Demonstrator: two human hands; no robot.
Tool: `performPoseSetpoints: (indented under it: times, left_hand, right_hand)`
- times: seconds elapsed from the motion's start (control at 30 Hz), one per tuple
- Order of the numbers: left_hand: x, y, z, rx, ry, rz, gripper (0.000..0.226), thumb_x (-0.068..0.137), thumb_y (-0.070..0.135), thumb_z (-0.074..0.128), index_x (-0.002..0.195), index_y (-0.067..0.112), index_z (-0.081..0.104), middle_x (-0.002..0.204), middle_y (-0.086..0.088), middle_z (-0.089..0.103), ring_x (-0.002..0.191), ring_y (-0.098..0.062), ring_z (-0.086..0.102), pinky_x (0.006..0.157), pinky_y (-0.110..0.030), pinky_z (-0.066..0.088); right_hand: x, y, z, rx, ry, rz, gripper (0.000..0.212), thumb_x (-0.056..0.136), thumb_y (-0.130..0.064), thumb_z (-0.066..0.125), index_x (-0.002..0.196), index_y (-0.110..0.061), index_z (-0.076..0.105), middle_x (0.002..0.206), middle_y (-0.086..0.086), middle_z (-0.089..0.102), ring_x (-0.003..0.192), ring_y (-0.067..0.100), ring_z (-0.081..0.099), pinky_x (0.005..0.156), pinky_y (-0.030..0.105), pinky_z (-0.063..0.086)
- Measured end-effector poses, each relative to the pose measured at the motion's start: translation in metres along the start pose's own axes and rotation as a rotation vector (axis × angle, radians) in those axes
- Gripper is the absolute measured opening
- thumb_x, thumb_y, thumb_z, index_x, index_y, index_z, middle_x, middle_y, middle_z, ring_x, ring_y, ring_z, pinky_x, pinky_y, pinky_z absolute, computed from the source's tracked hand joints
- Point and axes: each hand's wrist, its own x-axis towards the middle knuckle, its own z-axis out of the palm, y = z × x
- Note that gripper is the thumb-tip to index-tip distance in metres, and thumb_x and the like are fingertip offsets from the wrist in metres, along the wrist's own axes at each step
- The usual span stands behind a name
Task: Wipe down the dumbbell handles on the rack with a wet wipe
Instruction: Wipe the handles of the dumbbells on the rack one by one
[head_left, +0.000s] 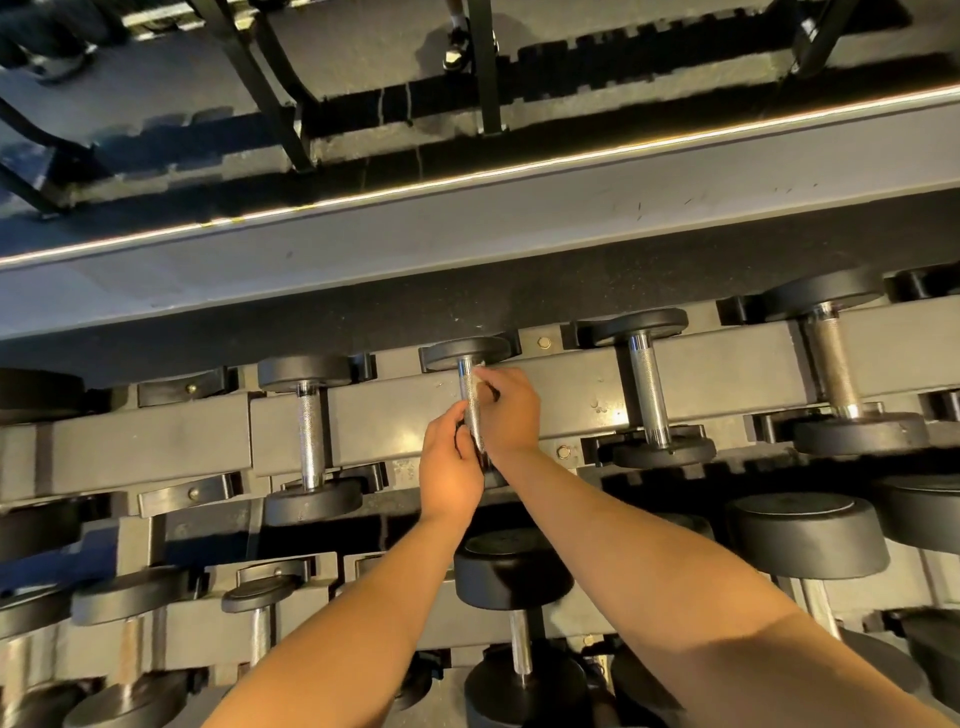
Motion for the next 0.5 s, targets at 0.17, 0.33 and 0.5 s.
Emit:
performPoseSetpoints:
  times: [0.17, 0.33, 0.5]
  left_hand:
    - [0.002, -0.004, 0.000, -0.022, -0.027, -0.030, 0.041, 0.109, 0.018, 0.038, 0.146, 0.032, 0.049, 0.131, 0.013, 0.048, 0.118, 0.001, 0.050, 0.106, -0.018, 0.038]
    - [0.003, -0.002, 0.001, -0.034, -0.039, -0.047, 0.043, 0.110, 0.020, 0.034, 0.149, 0.036, 0.042, 0.137, 0.014, 0.044, 0.121, -0.001, 0.049, 0.107, -0.022, 0.038]
    - [0.002, -0.001, -0.001, -0.026, -0.068, -0.026, 0.045, 0.111, 0.019, 0.030, 0.151, 0.035, 0.040, 0.139, 0.010, 0.044, 0.122, -0.002, 0.048, 0.105, -0.018, 0.035]
  right_hand:
    - [-0.006, -0.001, 0.007, 0.110, -0.098, 0.007, 0.030, 0.101, -0.009, 0.054, 0.126, -0.022, 0.065, 0.112, -0.021, 0.054, 0.105, -0.005, 0.054, 0.092, 0.009, 0.044]
    - [-0.006, -0.001, 0.002, 0.100, -0.095, 0.031, 0.030, 0.099, -0.005, 0.056, 0.124, -0.017, 0.068, 0.109, -0.013, 0.054, 0.098, 0.000, 0.056, 0.087, 0.007, 0.044]
    - [-0.015, 0.009, -0.004, -0.013, -0.079, 0.038, 0.032, 0.099, -0.003, 0.056, 0.125, -0.015, 0.069, 0.118, 0.000, 0.062, 0.106, 0.010, 0.060, 0.092, 0.008, 0.043]
